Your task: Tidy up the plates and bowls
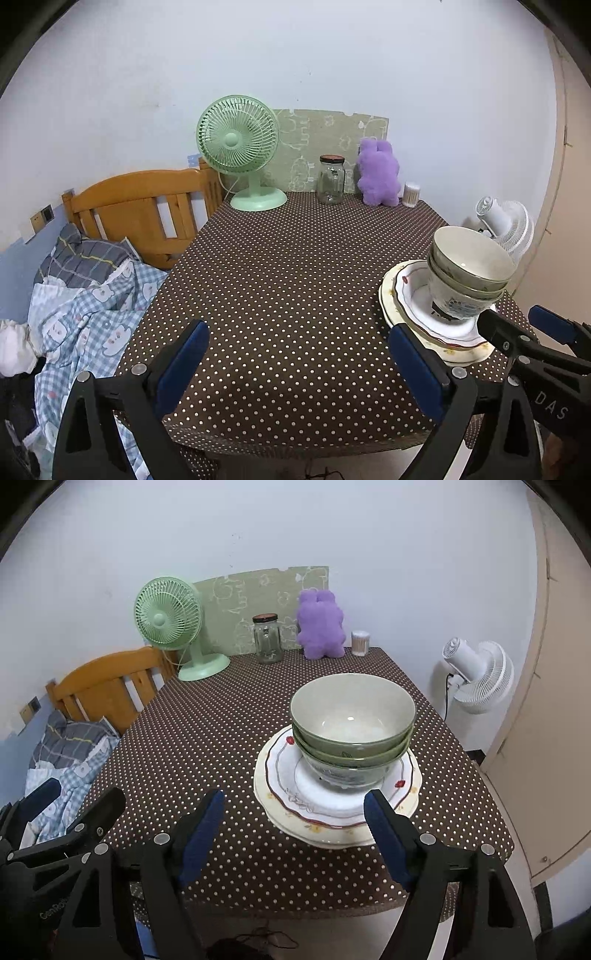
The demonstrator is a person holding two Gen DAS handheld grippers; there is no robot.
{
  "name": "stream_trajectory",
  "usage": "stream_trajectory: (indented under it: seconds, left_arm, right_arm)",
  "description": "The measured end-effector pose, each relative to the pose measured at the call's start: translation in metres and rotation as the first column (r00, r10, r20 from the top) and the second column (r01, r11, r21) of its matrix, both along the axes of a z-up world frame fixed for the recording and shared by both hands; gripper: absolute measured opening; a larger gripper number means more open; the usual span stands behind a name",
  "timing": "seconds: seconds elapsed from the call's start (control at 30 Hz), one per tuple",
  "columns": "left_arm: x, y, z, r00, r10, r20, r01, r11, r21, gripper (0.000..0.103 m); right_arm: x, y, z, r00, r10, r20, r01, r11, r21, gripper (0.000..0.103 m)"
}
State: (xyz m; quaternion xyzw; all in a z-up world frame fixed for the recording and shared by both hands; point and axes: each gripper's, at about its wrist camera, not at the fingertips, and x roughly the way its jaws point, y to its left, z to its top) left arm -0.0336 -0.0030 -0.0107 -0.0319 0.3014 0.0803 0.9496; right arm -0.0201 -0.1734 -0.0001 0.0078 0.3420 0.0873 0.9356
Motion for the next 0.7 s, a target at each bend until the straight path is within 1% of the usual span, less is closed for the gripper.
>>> stream_trajectory:
  seconds: [0.1, 0.23, 0.7]
  left_arm:
    - [-0.005, -0.001, 0.001, 1.0, 0.015, 0.002, -0.015, 1.0, 0.009, 0.103]
    - [-0.011, -0.002, 0.002, 1.0, 0.012, 0.019, -0.012, 1.0, 0.008, 0.103]
    - [-0.019, -0.002, 0.001, 1.0, -0.001, 0.016, 0.002, 1.0, -0.012, 0.103]
  right_arm:
    - [-0.004, -0.002, 0.001, 1.0, -0.003, 0.008, 0.003, 1.0, 0.001, 0.08]
    - [-0.008, -0.002, 0.002, 1.0, -0.004, 0.012, 0.004, 1.0, 0.002, 0.08]
    - [-0.014, -0.004, 0.0, 1.0, -0.005, 0.012, 0.005, 1.0, 0.0, 0.08]
